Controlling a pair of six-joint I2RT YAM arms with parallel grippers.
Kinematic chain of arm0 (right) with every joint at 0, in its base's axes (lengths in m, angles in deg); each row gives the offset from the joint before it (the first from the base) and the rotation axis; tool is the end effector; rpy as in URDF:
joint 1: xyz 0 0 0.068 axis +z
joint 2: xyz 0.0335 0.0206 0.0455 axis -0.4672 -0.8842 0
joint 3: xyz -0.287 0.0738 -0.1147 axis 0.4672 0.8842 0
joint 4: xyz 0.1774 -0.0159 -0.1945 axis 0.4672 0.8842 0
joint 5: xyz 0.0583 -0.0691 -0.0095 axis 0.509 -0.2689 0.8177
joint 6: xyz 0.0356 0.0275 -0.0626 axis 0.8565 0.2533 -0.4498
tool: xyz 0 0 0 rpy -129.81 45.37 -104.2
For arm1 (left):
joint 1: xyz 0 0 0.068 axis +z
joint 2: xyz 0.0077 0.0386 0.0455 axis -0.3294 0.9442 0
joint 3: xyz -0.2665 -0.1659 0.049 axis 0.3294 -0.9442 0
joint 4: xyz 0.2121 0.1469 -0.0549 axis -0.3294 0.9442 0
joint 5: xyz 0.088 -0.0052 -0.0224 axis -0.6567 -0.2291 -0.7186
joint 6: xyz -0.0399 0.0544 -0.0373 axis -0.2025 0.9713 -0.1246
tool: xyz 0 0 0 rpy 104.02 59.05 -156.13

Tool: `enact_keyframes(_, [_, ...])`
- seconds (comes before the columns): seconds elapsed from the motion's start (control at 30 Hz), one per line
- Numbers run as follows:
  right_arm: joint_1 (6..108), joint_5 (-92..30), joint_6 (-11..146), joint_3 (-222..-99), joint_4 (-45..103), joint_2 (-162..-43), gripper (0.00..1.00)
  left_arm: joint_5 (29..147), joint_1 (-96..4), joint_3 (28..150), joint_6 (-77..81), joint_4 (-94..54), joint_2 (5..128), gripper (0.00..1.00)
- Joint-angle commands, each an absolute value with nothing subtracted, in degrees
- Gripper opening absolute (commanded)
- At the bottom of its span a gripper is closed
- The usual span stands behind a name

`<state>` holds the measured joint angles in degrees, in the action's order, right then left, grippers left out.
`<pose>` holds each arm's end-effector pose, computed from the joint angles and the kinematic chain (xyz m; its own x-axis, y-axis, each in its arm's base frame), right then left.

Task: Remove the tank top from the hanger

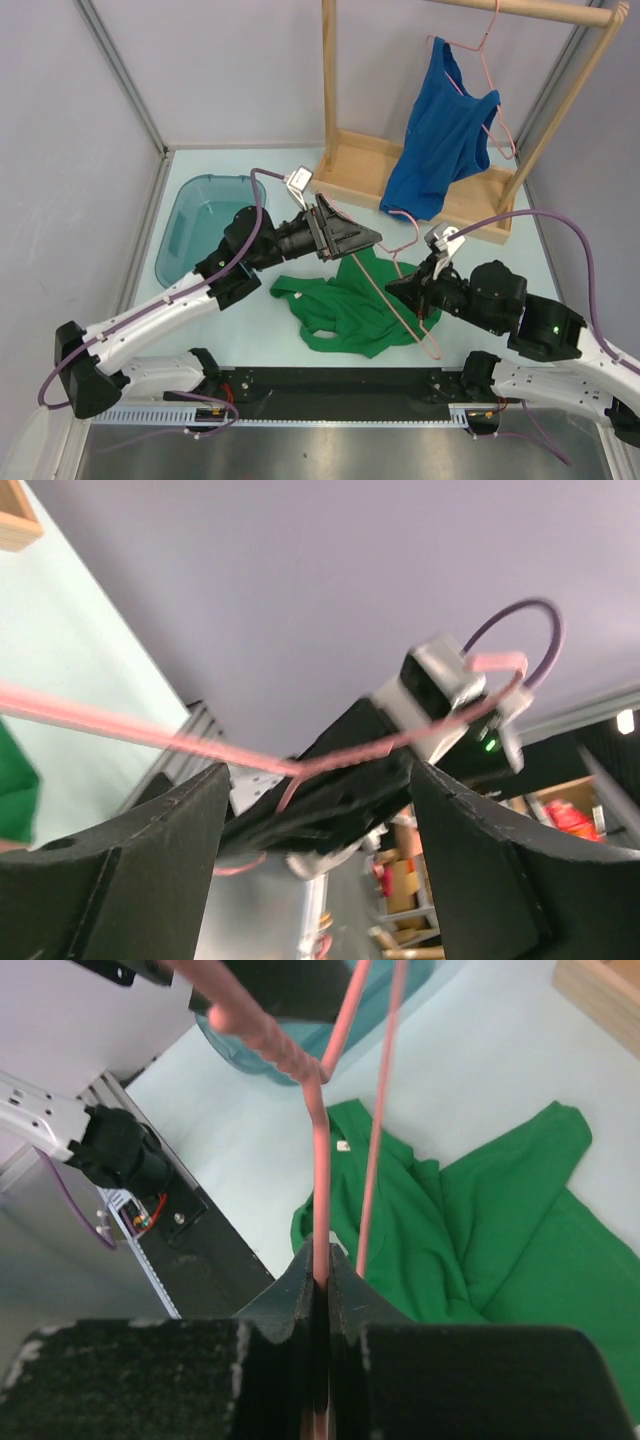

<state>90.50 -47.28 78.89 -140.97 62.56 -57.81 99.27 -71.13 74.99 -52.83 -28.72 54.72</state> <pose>0.0623 0.0989 0.4014 -0.3603 -0.0318 -0.9323 -0.7357 0.6241 0.2631 0.1497 -0.2266 0.4381 -0.8458 -0.3186 -0.4278 0.4303 0.0666 -0.9002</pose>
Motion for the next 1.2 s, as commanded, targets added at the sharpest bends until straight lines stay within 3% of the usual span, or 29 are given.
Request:
enact_keyframes(0.0, [92.62, -45.82, 79.17, -139.19, 58.18, -58.52, 0.0, 96.91, -71.62, 73.51, -60.95, -38.8, 57.17, 0.76])
enact_keyframes(0.23, [94.91, -46.79, 79.17, -138.22, 56.6, -58.35, 0.0, 94.98, -71.62, 70.97, -62.27, -38.81, 58.41, 0.59])
enact_keyframes(0.3, [95.17, -47.93, 78.99, -138.31, 56.51, -58.0, 0.0, 94.45, -71.7, 70.34, -62.53, -39.24, 57.97, 0.58])
enact_keyframes(0.47, [95.17, -48.64, 78.73, -137.96, 56.51, -57.99, 0.0, 93.74, -71.7, 70.34, -62.09, -40.3, 57.35, 0.26])
enact_keyframes(0.57, [95.09, -48.81, 79.26, -137.79, 57.65, -58.43, 0.04, 94.09, -71.7, 71.22, -62.62, -40.83, 57.35, 0.0])
enact_keyframes(0.83, [95.18, -49.6, 84.26, -134.81, 60.02, -54.31, 0.57, 86.11, -71.62, 70.6, -65.08, -38.2, 51.47, 0.0])
enact_keyframes(0.93, [95.18, -48.73, 85.67, -132.0, 59.77, -51.32, 0.72, 80.31, -71.62, 71.22, -65.17, -34.26, 47.34, 0.0])
enact_keyframes(1.0, [95.18, -47.33, 86.2, -130.5, 59.15, -49.57, 0.78, 76.0, -71.53, 71.66, -65.0, -32.66, 44.44, 0.0])
enact_keyframes(1.17, [95.26, -45.65, 86.12, -126.81, 57.13, -46.92, 0.81, 70.9, -71.44, 72.54, -64.03, -28.36, 39.35, 0.0])
